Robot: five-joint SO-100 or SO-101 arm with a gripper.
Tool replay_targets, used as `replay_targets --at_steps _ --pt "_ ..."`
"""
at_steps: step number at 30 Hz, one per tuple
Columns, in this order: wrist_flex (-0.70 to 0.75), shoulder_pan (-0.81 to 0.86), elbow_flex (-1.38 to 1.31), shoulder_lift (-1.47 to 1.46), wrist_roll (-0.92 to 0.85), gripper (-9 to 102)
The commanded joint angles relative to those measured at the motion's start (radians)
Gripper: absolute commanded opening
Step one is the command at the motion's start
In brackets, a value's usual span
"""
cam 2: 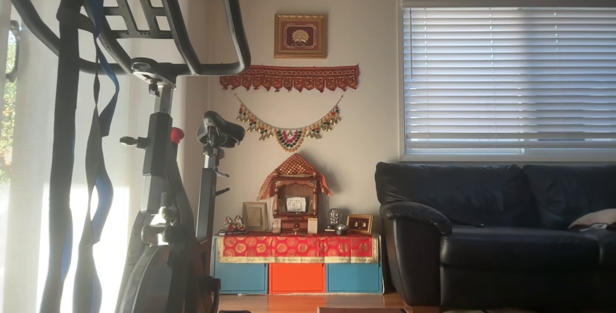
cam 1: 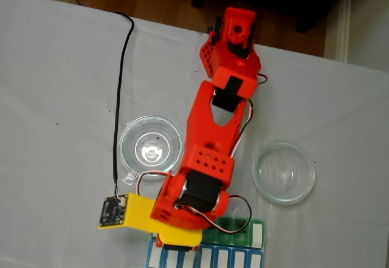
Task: Sort medicines into box.
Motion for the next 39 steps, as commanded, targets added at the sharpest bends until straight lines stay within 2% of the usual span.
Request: replay_targets --at_steps 1,11,16,29,33,39 --pt "0.003 -0.006 -0.117 0.032 0.008 1" --pt "-0.071 -0.046 0.029 0.044 -0.029 1" --pt "-0.17 -0.06 0.158 0.087 -0.038 1" --pt "-0.143 -0.048 0.152 0.052 -0.144 1" --pt "-0.037 -0.046 0.017 -0.044 -0.183 1" --pt "0.276 -0.051 -0.37 -0.261 -0.215 1"
